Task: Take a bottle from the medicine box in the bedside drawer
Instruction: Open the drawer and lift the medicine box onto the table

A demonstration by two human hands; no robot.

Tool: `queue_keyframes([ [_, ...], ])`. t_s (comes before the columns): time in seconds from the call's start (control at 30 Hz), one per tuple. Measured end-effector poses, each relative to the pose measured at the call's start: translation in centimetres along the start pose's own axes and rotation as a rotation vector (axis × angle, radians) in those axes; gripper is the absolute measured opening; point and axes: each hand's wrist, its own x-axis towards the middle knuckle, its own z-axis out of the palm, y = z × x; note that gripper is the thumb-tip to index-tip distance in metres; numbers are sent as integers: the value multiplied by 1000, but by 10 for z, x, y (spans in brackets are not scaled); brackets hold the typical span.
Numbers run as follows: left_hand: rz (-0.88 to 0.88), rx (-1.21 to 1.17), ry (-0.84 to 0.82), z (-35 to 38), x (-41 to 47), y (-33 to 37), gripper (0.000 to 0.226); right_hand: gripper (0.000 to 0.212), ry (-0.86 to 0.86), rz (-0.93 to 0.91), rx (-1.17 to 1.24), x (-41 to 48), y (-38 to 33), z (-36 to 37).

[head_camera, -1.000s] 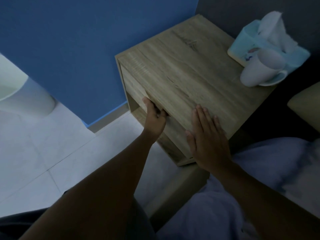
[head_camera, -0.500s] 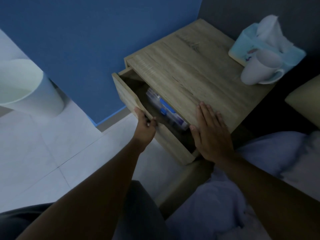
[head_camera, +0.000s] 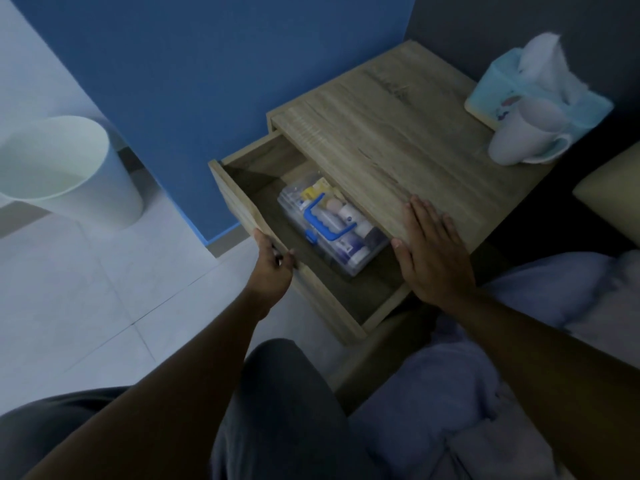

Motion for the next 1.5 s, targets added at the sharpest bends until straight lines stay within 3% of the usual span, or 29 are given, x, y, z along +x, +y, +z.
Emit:
queue_keyframes([
  [0.67,-17,136,74,-35,-33,-16,92,65,-48,-20,-2,0,1,-3],
  [0.83,145,337,296,-25,-41,9,115,68,-128,35,92,-1,-6,-5],
  [0.93,317,474,363,-28,-43,30,120,63,-94,-132,183,-12,-29,-14],
  [1.03,346,613,303,-35,-30,47,103,50,-56,-347,271,-24,-65,-15],
  [1.1,330,682,207,-36,-17,58,79,49,-82,-240,335,-24,-90,-10],
  [1.23,224,656,105,-31,15,74,49,60,-165,412,429,-4,-119,10],
  [1.33,62,633,91,-28,41,76,52,61,-230,688,510,13,-124,24],
  [1.5,-36,495,27,-30,58,71,65,42,-194,833,499,25,-127,38],
])
